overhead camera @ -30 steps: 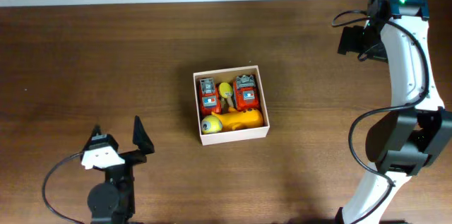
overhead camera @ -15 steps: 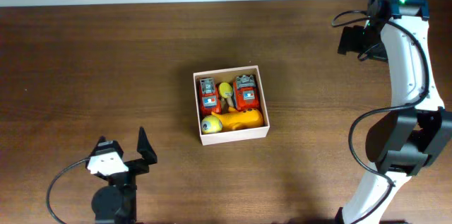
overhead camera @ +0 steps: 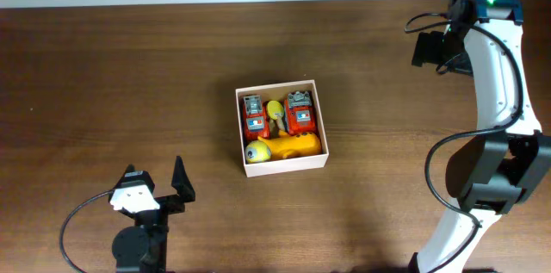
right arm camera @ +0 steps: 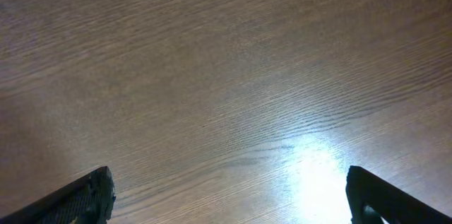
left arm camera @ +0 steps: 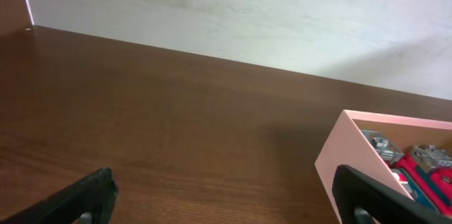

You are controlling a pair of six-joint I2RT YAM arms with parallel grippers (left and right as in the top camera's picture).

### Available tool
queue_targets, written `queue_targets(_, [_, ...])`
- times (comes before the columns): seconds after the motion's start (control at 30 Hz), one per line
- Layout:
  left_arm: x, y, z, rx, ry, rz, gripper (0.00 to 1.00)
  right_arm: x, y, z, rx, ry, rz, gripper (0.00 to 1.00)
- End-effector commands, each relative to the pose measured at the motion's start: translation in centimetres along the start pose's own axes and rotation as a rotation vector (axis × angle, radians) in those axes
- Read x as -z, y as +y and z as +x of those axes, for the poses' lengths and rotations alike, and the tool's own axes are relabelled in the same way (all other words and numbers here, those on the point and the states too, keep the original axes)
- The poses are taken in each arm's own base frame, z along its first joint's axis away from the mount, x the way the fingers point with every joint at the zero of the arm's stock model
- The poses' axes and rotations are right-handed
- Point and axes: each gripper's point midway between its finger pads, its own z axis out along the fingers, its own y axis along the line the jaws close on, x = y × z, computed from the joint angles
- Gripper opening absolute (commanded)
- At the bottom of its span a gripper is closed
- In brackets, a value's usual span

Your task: Pack container

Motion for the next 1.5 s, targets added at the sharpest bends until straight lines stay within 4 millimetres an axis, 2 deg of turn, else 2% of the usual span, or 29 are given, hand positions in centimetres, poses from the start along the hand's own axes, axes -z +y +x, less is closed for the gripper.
queue_targets(0.0, [0.0, -0.1, 0.2, -0.015, -0.002, 0.012, 0.99, -0.2, 0.2, 0.1, -0.001, 0.005, -0.001, 0.99])
queue_targets(0.87, [0.0, -0.1, 0.2, -0.015, -0.003, 0.012, 0.99, -0.2, 0.2, 0.1, -0.001, 0.005, -0.001, 0.99])
queue_targets(0.93, [0.0, -0.1, 0.2, -0.015, -0.002, 0.012, 0.99, 0.3, 0.2, 0.1, -0.001, -0.003, -0.005, 0.99])
queue_targets(1.0, [0.0, -0.1, 0.2, -0.015, -0.003, 0.012, 0.99, 1.6, 0.8, 0.1, 0.002, -0.024, -0.04, 0.99])
queue_targets(1.07, [0.0, -0.1, 0.2, -0.015, -0.003, 0.012, 0.99, 4.9, 1.6, 0.0, 0.002, -0.09, -0.098, 0.99])
queue_targets(1.23, [0.0, -0.1, 0.2, -0.015, -0.003, 0.012, 0.99, 12.0, 1.9, -0.2, 0.004, -0.264, -0.165, 0.99])
queue_targets(1.37, [0.0, -0.1, 0.2, -0.015, -0.003, 0.012, 0.99, 16.8, 1.4, 1.6, 0.009, -0.364, -0.197, 0.99])
queue_targets(1.47, [0.0, -0.1, 0.2, -0.015, -0.003, 0.012, 0.99, 19.2, 1.1, 3.6, 0.017, -0.43, -0.222, 0.99])
